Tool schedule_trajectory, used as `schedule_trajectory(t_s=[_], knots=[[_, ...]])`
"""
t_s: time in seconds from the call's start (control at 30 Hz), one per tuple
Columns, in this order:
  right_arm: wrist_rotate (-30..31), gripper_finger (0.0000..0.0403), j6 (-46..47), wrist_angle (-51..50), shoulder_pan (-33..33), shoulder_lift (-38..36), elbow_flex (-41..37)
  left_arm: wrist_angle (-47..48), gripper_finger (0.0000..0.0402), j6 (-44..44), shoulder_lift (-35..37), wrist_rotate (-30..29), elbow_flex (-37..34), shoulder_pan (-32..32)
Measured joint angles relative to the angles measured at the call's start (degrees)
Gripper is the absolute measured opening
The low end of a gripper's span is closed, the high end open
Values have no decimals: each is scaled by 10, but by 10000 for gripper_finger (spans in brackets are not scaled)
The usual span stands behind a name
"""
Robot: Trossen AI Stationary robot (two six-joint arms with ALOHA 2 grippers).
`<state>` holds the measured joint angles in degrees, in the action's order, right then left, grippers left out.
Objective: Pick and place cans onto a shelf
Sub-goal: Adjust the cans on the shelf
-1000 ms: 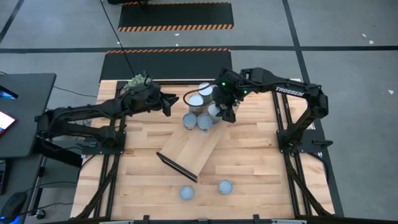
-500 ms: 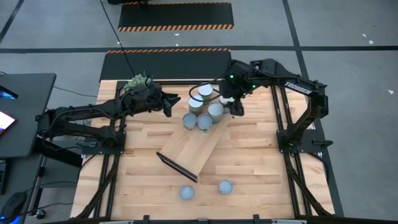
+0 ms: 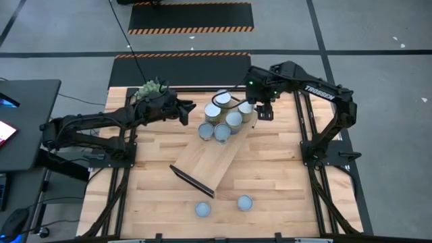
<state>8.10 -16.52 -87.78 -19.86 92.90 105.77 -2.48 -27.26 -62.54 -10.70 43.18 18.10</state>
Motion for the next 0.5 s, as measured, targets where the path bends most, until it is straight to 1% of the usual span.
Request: schedule_trajectory(t_s=[0.23, 0.4, 0.5], knots=[[-3, 263, -2, 55, -10, 1, -53, -3, 133, -2, -5, 0, 0, -3], [-2, 263, -2, 87, -9, 0, -58, -3, 133, -2, -5, 0, 0, -3], [-2, 263, -2, 89, -9, 0, -58, -3, 133, -2, -5, 4, 0, -3]])
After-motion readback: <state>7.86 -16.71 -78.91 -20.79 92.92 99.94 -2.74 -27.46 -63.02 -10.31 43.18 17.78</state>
